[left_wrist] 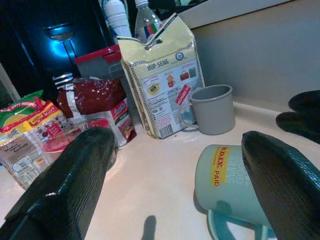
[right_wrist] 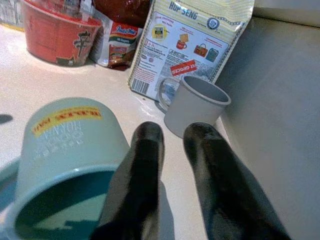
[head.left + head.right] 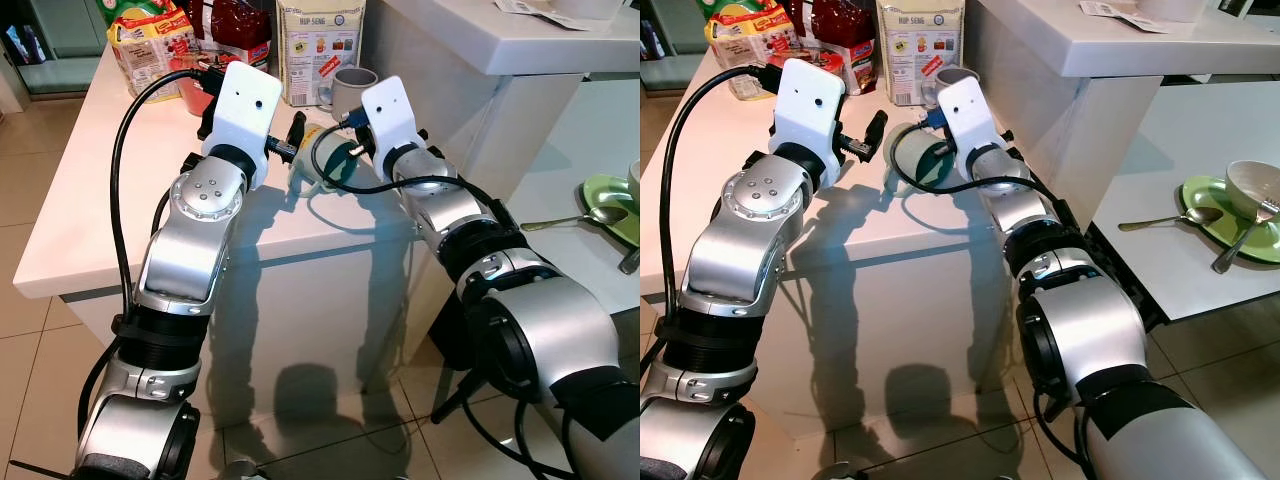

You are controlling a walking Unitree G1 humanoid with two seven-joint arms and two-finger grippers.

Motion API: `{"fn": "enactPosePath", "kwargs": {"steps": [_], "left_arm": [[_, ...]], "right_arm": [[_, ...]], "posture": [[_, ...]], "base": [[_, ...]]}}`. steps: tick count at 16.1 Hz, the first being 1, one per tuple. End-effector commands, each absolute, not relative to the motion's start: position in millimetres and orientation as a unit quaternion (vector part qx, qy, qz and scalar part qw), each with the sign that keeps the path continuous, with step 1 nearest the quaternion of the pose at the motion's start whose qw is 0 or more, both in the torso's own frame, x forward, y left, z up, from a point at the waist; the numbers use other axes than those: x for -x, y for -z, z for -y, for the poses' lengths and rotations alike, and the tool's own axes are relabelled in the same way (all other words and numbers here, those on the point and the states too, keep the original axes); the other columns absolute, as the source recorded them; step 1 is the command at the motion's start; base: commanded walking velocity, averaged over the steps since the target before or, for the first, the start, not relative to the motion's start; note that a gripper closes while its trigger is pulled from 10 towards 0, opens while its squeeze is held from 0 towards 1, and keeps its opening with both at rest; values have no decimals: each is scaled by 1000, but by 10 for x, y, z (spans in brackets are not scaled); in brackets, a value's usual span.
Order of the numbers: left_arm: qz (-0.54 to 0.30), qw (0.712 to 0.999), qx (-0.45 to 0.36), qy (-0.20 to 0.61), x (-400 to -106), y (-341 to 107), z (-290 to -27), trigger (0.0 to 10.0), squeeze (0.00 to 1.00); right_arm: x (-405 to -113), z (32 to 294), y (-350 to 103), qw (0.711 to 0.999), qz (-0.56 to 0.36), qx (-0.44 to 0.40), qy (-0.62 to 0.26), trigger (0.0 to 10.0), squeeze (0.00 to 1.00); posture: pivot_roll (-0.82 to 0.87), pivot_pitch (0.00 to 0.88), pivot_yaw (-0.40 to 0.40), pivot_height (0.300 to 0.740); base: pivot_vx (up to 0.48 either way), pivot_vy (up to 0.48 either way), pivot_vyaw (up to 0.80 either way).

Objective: Setting the table

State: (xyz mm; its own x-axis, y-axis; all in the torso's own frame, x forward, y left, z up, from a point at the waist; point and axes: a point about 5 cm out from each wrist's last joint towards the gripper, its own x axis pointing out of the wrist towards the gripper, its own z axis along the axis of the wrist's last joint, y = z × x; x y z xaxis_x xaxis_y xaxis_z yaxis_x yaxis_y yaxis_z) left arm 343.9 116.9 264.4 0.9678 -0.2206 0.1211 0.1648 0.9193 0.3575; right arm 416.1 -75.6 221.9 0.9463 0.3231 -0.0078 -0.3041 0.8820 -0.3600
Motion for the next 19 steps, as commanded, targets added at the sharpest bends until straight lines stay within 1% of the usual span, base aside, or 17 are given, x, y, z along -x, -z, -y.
{"fn": "enactPosePath", "kwargs": {"steps": [1,5,9,12,13,14,15,17,19], "left_arm": [[91,974,-177,105,-3424,-2709,-1118,10000,0],[92,974,-175,108,-3439,-2713,-1101,10000,0],[93,974,-175,108,-3446,-2717,-1096,10000,0],[95,974,-174,107,-3438,-2729,-1098,10000,0],[96,974,-174,107,-3431,-2736,-1102,10000,0],[97,974,-174,105,-3425,-2738,-1111,10000,0],[97,974,-174,104,-3421,-2738,-1118,10000,0],[95,975,-174,102,-3410,-2732,-1127,10000,0],[93,976,-174,98,-3389,-2724,-1139,10000,0]], "right_arm": [[-4167,819,-2181,967,12,199,-160,10000,1000],[-4167,874,-2150,960,6,226,-164,10000,1000],[-4167,881,-2163,957,8,235,-171,10000,1000],[-4162,868,-2163,947,12,262,-182,10000,1000],[-4155,865,-2127,934,2,300,-193,10000,0],[-4148,864,-2103,923,-1,329,-201,10000,0],[-4143,860,-2090,917,-4,340,-208,10000,0],[-4133,862,-2021,913,-22,349,-212,10000,0],[-4107,790,-1917,917,-38,338,-210,10000,0]], "posture": [[126,0,-47,740],[113,0,-42,740],[116,0,-44,740],[121,0,-48,740],[130,0,-53,740],[136,0,-57,740],[138,0,-59,740],[149,0,-65,740],[171,0,-79,740]], "base": [[0,0,0],[0,0,0],[0,0,0],[0,0,0],[0,0,0],[0,0,0],[0,0,0],[0,0,0],[0,0,0]]}}
